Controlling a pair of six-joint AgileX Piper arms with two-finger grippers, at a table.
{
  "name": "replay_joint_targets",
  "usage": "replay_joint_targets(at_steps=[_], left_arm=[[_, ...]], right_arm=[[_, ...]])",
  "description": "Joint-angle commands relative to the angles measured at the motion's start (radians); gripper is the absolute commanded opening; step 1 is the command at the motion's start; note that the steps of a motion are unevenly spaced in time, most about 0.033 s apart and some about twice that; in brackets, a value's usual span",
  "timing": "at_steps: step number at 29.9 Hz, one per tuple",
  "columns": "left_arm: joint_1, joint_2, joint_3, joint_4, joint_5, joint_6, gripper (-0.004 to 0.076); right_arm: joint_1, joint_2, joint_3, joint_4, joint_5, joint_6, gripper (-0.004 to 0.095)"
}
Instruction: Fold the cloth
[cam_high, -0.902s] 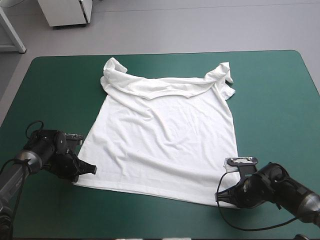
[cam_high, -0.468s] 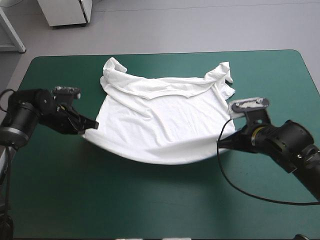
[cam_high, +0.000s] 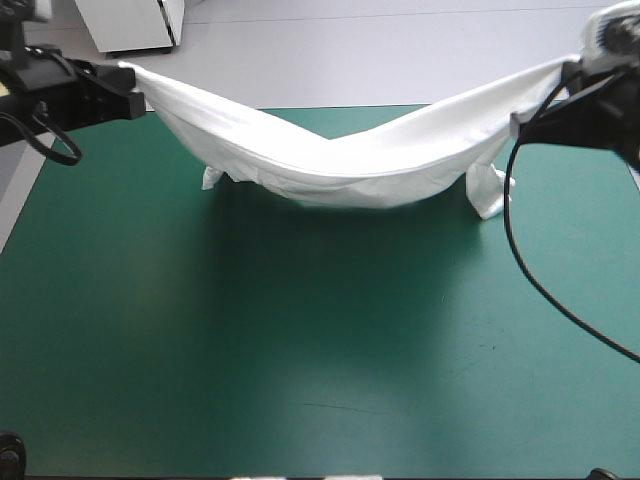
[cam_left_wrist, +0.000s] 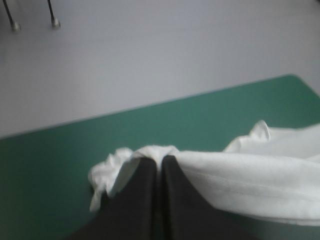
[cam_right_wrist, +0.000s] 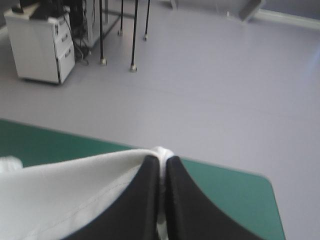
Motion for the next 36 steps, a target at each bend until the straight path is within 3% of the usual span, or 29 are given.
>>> replay_joint_targets(at_steps=[1,10,19,26,30,33,36], left_arm=[[0.000,-0.032,-0.169,-0.030,-0.065,-0.001,-0.0022],[0.000,-0.032,-0.439,0.005,-0.177,0.056,-0.0022],[0.000,-0.034,-0.529,0.101,-0.207,0.078,-0.0022],[0.000,0.003,-0.483,0.122,-0.223,0.078,-0.0022],[0.000,0.082,-0.441,0.130,-0.336,0.076,-0.0022],[0.000,0.159,-0.433,0.135,-0.471,0.073,-0.0022],[0.000,0.238,-0.433,0.130,-0.619,0.073,-0.0022]], right_arm=[[-0.003,0.045,-0.223,-0.009,-0.067,-0.102,-0.0013],[-0.003,0.160,-0.620,0.129,-0.052,-0.199,-0.0012],[-0.003,0.158,-0.683,0.284,-0.050,-0.203,0.0002],[-0.003,0.215,-0.662,0.170,-0.041,-0.221,0.0001],[-0.003,0.314,-0.661,0.085,-0.154,-0.282,0.0001],[-0.021,0.406,-0.661,-0.033,-0.320,-0.193,0.0001],[-0.084,0.500,-0.661,-0.048,-0.486,-0.125,0.0000]])
